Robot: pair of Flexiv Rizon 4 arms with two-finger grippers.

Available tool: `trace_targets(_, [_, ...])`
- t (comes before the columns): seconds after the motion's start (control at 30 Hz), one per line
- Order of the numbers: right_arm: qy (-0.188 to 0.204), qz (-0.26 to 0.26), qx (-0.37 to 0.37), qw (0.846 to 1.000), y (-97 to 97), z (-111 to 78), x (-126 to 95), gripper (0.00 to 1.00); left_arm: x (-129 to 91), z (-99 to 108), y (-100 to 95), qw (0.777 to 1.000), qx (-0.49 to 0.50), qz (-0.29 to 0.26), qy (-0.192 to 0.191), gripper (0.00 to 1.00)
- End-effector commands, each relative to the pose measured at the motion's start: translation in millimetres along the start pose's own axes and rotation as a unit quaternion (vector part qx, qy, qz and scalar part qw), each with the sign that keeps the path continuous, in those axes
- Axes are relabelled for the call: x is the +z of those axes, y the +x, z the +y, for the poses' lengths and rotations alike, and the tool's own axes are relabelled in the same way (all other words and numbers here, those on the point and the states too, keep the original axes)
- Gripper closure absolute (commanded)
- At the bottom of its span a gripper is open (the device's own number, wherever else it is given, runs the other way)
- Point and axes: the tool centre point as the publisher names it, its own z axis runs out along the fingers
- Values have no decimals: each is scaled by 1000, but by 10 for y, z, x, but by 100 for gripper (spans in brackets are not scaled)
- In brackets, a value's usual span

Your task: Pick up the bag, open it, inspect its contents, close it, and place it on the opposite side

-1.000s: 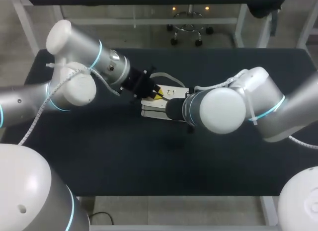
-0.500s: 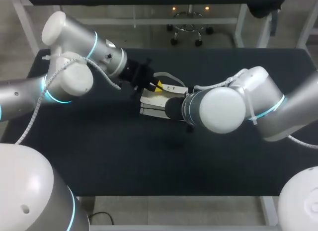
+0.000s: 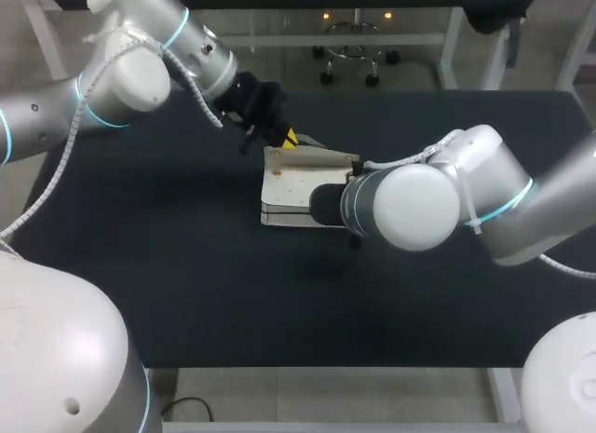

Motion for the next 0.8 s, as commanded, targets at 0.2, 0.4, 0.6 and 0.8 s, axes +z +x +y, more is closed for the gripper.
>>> trace_targets(0.2, [-7,-7,0,1000,40,-41,4,100,70,-5,120,1000,5,-24,-4,15])
trace_targets(0.4, [-7,-7,0,1000,40,-41,4,100,177,-6,193,999,0,-39,19,8])
trace_targets(0.6, [-7,-7,0,1000,40,-41,4,100,312,-5,116,998,-10,-58,1,14])
trace_targets(0.8, [-7,-7,0,1000,40,-41,4,100,439,-14,1,998,-26,-57,-2,27])
